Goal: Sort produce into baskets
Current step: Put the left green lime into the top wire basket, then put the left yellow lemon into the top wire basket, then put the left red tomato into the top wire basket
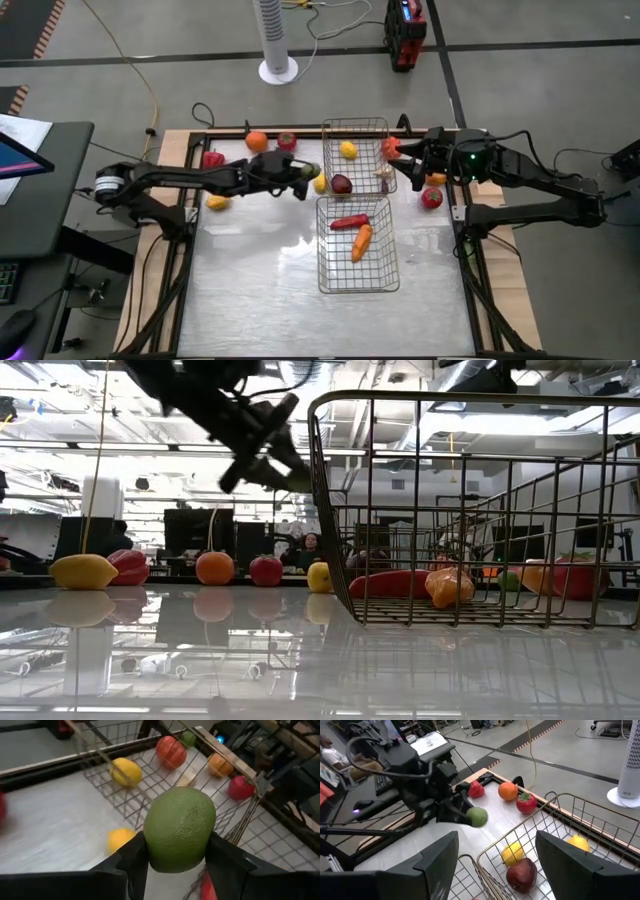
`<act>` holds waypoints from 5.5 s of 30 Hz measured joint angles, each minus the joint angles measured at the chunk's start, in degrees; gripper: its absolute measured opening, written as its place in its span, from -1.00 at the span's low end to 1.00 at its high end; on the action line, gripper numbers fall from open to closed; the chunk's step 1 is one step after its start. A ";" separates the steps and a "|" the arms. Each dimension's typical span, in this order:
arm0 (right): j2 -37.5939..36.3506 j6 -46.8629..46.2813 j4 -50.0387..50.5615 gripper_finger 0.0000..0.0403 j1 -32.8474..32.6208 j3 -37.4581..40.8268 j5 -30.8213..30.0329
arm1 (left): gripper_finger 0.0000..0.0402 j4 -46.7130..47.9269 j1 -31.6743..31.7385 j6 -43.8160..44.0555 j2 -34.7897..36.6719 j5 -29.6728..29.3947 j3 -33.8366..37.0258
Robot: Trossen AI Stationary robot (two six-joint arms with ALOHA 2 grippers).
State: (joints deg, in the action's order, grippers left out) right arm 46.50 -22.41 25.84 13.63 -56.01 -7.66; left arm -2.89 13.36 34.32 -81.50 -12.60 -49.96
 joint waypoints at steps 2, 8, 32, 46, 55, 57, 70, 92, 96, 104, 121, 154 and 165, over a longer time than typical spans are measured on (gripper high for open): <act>0.00 0.00 -0.25 0.44 0.00 0.00 0.00 | -0.23 -0.63 0.04 0.34 -3.48 0.69 -3.08; 0.00 -0.44 -0.56 0.44 0.00 0.00 -0.02 | -0.21 1.35 0.04 -2.42 -14.35 4.88 -15.67; -0.02 -0.20 0.23 0.44 0.00 0.00 -0.69 | 0.37 31.56 2.85 -18.08 -15.42 5.46 -27.76; -0.01 -0.18 1.21 0.44 0.00 0.00 -1.48 | 0.34 57.01 4.80 -12.80 4.24 2.22 -7.08; -0.02 0.00 1.20 0.44 0.00 0.00 -1.46 | 0.34 65.76 7.87 -5.41 6.48 0.77 1.80; -0.01 0.00 1.21 0.44 -0.02 0.00 -1.46 | 0.34 66.23 8.30 -4.20 6.48 0.14 3.43; -0.02 -0.02 1.21 0.44 -0.04 0.00 -1.42 | 0.34 72.25 8.50 -14.02 6.48 -2.22 4.51; 0.00 -0.15 1.16 0.44 -0.04 0.00 -1.37 | 0.21 68.52 18.50 -18.48 6.41 4.39 9.62; -0.02 -0.42 1.14 0.44 -0.04 0.00 -1.36 | 0.13 67.50 18.89 -19.73 5.75 6.52 9.68; -0.02 -0.68 1.16 0.44 -0.04 0.00 -1.03 | 0.08 69.30 18.84 -19.99 -3.32 6.38 8.28; 0.00 0.04 1.16 0.44 0.00 0.00 -1.29 | -0.07 58.90 17.31 -22.43 -2.44 16.91 -9.68; -0.01 0.18 2.59 0.44 1.16 0.00 -1.44 | 0.33 1.20 5.20 -9.88 -19.07 9.51 -21.26; -0.01 -0.11 3.98 0.44 1.14 0.00 -1.42 | 0.56 14.22 8.42 -11.40 -12.35 8.61 -21.75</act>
State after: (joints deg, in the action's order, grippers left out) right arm 46.49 -22.53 29.82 14.77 -56.01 -9.08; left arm 11.33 21.78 22.92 -93.85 -4.00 -71.70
